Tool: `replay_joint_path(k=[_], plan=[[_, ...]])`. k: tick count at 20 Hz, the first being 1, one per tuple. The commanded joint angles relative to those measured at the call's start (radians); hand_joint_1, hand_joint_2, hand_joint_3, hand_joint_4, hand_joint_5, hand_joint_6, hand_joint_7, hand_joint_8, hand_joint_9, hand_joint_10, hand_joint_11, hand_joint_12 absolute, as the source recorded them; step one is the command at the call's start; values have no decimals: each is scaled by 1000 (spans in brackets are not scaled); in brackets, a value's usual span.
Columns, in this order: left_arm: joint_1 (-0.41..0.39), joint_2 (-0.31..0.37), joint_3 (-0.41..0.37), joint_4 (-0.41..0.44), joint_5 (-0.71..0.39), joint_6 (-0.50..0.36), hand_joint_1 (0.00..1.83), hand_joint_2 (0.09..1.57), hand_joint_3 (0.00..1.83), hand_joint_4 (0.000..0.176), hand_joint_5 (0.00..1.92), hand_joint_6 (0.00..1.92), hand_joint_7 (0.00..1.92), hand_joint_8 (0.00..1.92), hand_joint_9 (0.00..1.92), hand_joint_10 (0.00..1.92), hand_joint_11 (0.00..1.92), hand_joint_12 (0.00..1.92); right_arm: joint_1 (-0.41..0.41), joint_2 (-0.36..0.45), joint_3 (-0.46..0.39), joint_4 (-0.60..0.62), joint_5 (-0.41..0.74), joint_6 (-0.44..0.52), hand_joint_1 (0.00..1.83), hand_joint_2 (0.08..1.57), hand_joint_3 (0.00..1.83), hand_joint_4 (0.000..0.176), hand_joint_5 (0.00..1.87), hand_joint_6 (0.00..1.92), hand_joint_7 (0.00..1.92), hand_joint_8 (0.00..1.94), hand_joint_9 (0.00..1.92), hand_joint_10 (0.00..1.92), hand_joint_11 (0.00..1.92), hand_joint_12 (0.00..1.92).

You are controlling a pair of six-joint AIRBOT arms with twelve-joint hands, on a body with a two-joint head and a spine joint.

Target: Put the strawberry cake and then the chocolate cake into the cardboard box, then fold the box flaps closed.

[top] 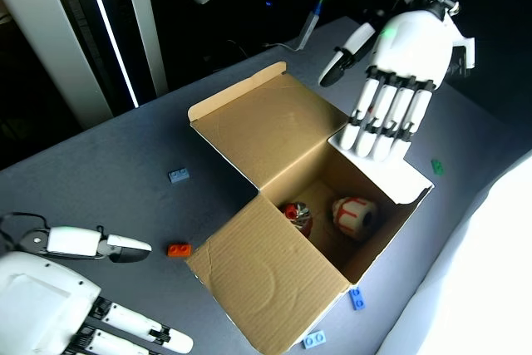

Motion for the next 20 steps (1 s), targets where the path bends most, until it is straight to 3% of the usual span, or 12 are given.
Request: replay_joint_path(k=[1,6,11,20], plan=[[2,7,0,-58,9,2,0,1169,0,0,106,5,139,2,118,5,0,390,-10,-5,13,-13,105,7,0,1164,6,0,79,0,119,0,96,0,0,216],[30,1,-6,-48,10,2,0,1183,0,0,105,4,144,3,115,4,0,395,-37,-87,59,-87,99,2,0,1175,7,0,122,13,147,6,121,8,0,279],[35,0,-6,-48,10,2,0,1208,3,0,137,7,178,5,164,10,0,494,-11,-151,90,-139,123,-16,0,1160,0,0,132,5,127,0,82,0,0,238],[7,0,21,-71,10,-5,0,1182,3,0,191,6,235,3,227,9,0,754,150,-84,56,-140,136,-17,0,1177,5,0,132,1,139,0,110,1,0,318]])
